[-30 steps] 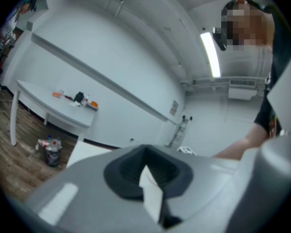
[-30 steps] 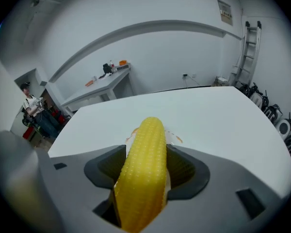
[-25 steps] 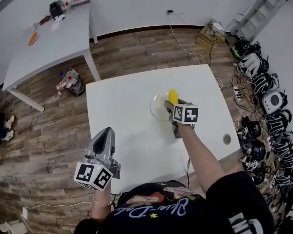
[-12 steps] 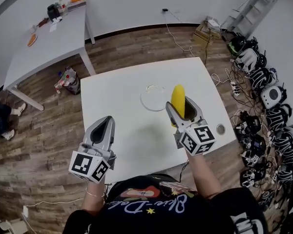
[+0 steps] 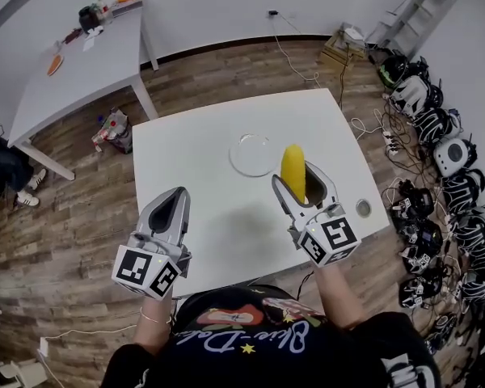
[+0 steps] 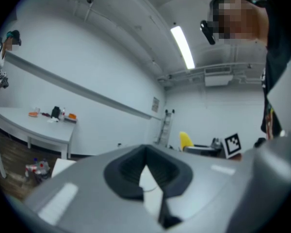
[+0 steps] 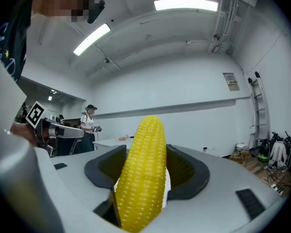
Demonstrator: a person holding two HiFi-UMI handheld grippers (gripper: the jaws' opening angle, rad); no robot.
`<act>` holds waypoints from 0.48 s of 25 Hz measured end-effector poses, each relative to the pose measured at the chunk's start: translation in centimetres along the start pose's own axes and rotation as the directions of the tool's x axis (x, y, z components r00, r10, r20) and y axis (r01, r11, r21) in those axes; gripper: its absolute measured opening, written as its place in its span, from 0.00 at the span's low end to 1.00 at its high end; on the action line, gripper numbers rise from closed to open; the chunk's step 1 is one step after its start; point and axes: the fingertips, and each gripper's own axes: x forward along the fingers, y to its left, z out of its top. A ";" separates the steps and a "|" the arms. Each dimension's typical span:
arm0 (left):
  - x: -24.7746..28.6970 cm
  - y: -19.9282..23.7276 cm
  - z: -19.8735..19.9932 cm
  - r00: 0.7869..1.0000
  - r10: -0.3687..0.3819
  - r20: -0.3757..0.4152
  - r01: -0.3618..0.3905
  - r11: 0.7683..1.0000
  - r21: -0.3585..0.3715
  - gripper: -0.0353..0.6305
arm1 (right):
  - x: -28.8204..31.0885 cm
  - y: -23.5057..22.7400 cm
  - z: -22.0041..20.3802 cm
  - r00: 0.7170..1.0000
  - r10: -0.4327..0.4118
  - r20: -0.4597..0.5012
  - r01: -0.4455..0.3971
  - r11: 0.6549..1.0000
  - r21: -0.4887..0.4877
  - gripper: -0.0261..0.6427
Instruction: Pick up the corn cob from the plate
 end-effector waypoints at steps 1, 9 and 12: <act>0.0 -0.1 0.0 1.000 -0.001 0.002 0.001 1.000 0.000 0.03 | 0.1 -0.1 0.0 1.000 0.010 -0.002 -0.010 1.000 -0.006 0.44; -0.2 -0.2 0.1 1.000 0.008 -0.006 -0.008 1.000 0.014 0.03 | 0.2 -1.1 1.0 1.000 0.008 0.003 -0.008 1.000 -0.025 0.44; -0.3 0.0 0.2 1.000 0.012 -0.003 -0.012 1.000 0.023 0.03 | 0.5 -0.9 0.7 1.000 0.017 -0.013 -0.017 1.000 -0.021 0.44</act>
